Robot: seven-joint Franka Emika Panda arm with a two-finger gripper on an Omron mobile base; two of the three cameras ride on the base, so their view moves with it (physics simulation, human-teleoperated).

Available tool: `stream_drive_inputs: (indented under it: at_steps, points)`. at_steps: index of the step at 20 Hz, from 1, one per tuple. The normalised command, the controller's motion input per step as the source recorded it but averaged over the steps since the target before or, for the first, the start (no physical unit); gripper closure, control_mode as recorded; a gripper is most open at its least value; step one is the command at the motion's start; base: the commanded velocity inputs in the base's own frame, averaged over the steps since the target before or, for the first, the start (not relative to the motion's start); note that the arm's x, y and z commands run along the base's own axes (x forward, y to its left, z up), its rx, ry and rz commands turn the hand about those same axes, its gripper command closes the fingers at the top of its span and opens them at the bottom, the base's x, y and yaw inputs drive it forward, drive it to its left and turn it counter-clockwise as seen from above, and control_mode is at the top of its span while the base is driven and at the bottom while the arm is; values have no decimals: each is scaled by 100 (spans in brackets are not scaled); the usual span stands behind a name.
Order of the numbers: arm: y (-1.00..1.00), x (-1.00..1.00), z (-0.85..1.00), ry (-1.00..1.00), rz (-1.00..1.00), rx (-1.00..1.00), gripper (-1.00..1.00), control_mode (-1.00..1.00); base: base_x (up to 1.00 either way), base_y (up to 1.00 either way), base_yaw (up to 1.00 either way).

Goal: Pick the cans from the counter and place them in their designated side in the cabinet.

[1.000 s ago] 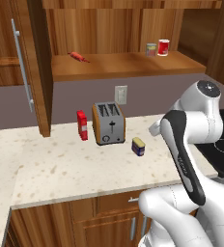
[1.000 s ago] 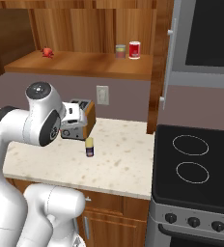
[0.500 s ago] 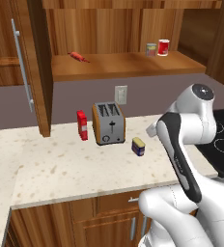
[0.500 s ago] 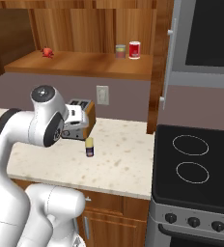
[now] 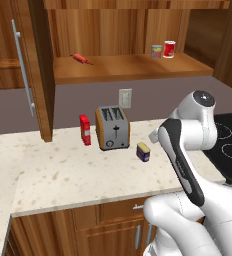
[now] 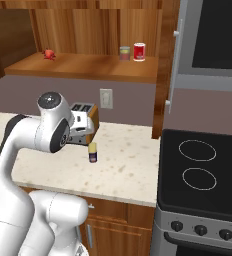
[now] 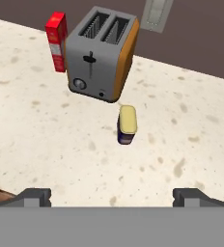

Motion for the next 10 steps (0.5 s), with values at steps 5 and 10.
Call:
stream_drive_inputs:
  at_steps: [5, 10]
  points:
    - [-2, 21, -19, 2, 0, 0, -100, -100, 0, 0, 0]
    - [-7, 15, -18, 0, 0, 0, -100, -100, 0, 0, 0]
